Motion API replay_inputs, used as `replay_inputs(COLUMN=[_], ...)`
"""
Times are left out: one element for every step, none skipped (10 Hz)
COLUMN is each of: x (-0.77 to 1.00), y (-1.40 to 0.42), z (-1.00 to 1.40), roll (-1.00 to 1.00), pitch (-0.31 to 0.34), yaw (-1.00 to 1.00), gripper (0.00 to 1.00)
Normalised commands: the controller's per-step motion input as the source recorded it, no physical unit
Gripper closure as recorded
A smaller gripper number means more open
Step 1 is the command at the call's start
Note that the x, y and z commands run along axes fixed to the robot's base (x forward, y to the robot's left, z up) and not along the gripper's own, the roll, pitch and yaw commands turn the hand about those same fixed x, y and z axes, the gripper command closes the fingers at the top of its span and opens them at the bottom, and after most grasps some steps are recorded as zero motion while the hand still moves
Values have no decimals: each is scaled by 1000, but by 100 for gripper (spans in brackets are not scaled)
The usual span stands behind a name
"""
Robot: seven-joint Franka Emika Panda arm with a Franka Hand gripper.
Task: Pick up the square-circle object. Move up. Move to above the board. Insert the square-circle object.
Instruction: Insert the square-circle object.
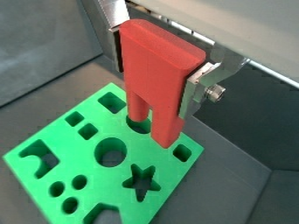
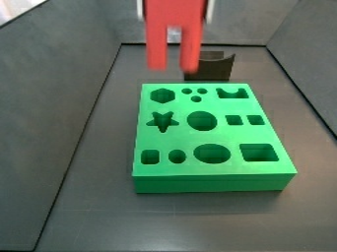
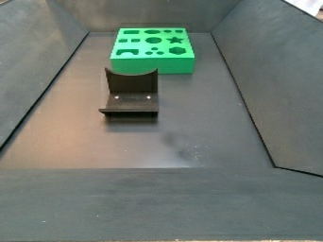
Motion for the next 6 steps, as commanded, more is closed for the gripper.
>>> replay_inputs(x=[471, 346, 289, 237, 49, -74], y=[-523, -529, -540, -526, -446, -397], z=[-709, -777, -854, -857, -843, -786], roll=[270, 249, 209, 183, 177, 226], pitch=[0, 0, 0, -54, -114, -169], yaw=[154, 217, 266, 280, 180, 0], gripper=[100, 100, 100, 100, 100, 100])
